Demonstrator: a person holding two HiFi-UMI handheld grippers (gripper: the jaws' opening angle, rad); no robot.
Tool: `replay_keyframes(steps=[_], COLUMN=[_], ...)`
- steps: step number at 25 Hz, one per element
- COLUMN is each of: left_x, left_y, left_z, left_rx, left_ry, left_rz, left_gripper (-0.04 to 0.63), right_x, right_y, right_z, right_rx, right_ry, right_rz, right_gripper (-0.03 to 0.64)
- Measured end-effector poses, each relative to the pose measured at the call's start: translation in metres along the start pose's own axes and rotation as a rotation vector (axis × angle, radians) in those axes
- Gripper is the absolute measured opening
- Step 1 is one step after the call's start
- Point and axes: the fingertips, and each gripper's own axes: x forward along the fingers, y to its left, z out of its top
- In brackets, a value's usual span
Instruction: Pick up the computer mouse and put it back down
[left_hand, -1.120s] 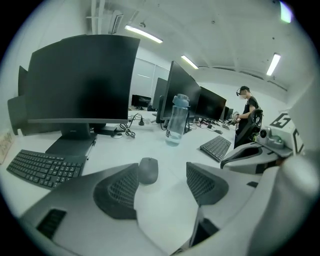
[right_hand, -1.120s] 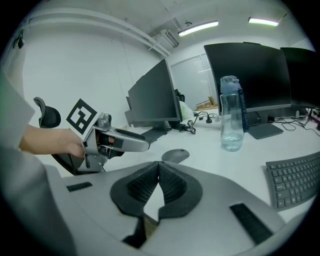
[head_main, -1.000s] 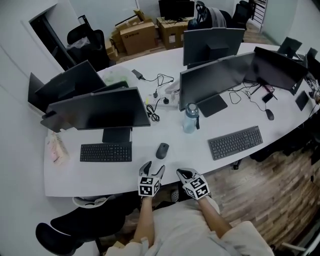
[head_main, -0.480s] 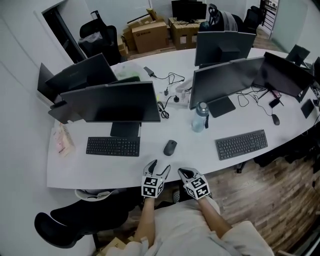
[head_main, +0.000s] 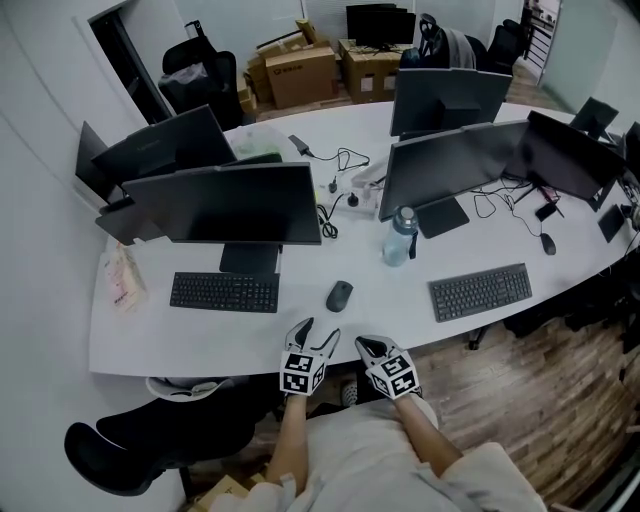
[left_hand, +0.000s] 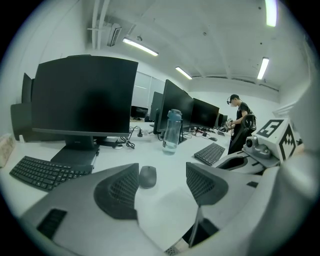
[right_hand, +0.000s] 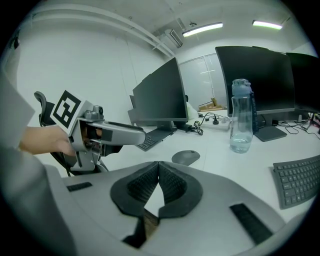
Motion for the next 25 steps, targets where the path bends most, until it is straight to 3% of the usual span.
replay_keyframes(steps=[14, 22, 25], left_x=[-0.004, -0.008, -0.013], left_y=[0.005, 0.017, 0.021], left_z=[0.017, 0.031, 0.038], left_rx=[0.003, 0.012, -0.007], left_ry=[-0.059, -0.103, -0.138], left_rz=[-0.019, 0.007, 0.012], left_gripper=[0.288, 0.155, 0.077], right_x=[0.005, 0.013, 0.015], right_y=[-0.002, -0.006, -0.005], right_z=[0.008, 0.022, 0.023], right_rx=[-0.018, -0.026, -0.032], right_ry=[-0.002, -0.016, -0.013], right_rz=[0.000, 0.008, 0.018], right_gripper=[0.008, 0.008, 0.008])
